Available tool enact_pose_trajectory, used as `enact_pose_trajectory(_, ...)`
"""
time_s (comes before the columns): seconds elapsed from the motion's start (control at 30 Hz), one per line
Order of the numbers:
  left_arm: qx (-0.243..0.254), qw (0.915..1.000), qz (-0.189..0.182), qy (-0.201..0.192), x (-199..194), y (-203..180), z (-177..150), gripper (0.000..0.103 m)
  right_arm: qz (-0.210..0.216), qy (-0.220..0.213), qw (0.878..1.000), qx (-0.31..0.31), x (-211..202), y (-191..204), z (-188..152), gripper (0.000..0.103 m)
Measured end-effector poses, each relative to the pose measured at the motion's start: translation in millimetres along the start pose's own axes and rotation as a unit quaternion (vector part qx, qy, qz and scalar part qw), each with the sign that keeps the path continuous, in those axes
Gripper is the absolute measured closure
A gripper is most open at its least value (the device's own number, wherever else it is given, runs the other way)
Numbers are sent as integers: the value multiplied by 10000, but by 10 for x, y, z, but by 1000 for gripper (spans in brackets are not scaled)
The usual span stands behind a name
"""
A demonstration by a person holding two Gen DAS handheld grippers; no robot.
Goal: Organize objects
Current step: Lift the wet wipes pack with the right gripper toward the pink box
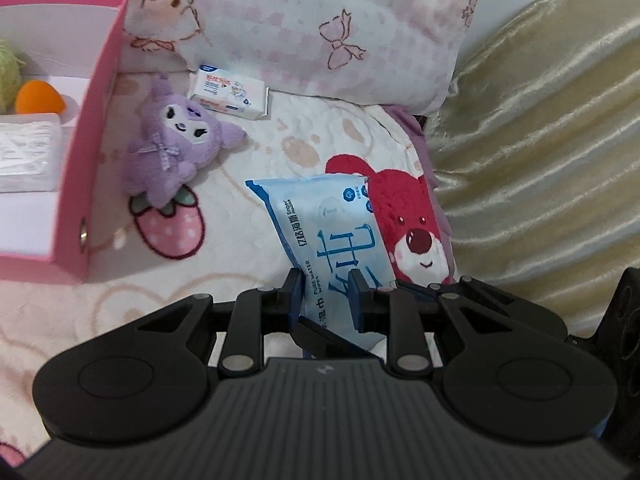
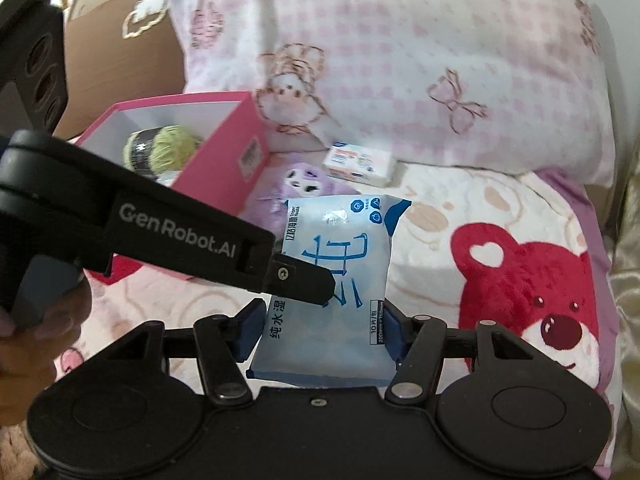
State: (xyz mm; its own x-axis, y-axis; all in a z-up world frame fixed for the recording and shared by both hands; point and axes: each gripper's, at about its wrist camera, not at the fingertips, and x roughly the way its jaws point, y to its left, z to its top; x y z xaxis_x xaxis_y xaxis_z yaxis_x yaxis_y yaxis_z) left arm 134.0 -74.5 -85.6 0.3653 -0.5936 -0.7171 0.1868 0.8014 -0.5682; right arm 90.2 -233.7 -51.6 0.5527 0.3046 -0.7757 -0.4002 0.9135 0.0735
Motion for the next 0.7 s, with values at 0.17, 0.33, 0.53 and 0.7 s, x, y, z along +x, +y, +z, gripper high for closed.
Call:
enact_pose_trajectory(0.17,15,9999,57,110,-271,-39,-57,81,144,-32,9999,-57,-164,136,1,39)
enact_pose_trajectory(0.33,217,9997,72,-16,-599,-139,-139,81,260,-146,9991,-301,-407,297,32,39)
enact_pose_trajectory(0.53,290,9995,106,-71,-824,-170,-182,81,291,-237,9973,-634,-550,443,52,39)
enact_pose_trajectory(0.7,328,9992,175,-165,-967,-187,-239,81,279,-384,9944,-947,-629,563,37,39)
